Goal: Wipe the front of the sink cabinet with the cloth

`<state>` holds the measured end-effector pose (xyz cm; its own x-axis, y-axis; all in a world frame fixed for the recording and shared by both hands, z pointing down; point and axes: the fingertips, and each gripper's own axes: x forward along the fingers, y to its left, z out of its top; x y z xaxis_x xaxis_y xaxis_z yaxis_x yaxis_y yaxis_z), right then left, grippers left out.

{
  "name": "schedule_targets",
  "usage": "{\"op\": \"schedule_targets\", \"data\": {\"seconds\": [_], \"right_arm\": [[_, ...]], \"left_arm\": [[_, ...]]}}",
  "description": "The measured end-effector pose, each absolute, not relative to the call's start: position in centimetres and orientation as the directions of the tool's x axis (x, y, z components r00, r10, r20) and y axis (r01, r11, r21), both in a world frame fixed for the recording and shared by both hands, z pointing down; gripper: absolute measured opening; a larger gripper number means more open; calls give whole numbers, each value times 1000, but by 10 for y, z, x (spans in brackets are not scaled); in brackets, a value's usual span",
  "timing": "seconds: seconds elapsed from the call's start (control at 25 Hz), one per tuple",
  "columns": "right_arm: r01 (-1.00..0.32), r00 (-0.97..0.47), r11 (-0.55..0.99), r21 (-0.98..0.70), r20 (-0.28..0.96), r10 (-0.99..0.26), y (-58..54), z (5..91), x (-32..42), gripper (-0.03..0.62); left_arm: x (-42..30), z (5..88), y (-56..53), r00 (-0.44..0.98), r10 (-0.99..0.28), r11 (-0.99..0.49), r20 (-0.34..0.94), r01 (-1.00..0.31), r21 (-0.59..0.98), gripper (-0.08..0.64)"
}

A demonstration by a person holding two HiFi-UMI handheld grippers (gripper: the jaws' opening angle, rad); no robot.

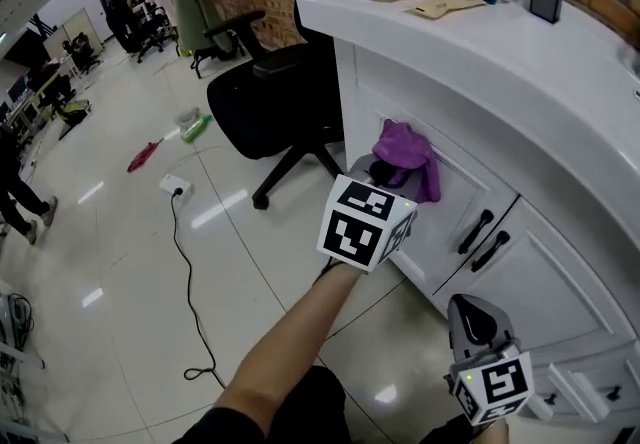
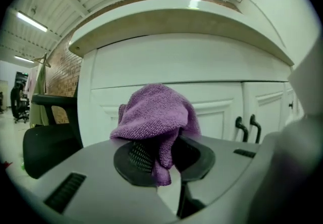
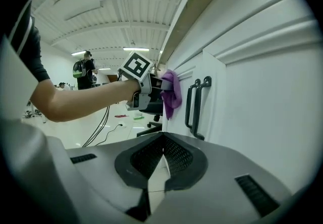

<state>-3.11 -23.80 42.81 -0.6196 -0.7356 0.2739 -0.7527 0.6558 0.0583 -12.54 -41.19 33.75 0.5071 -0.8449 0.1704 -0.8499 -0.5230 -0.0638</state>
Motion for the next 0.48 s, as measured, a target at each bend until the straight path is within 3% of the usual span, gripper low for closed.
{"op": "schedule_targets", "data": {"seconds": [0.24, 0.48], "right_arm": [[-746, -622, 662, 73, 281, -731, -227, 425, -17, 0], [-749, -620, 660, 61, 287, -730, -226, 431, -6, 0]], "left_arm": [[-51, 352, -363, 624, -742, -656, 245, -752, -70, 61], [-40, 354, -336, 642, -724, -668, 252, -744, -26, 61]]}}
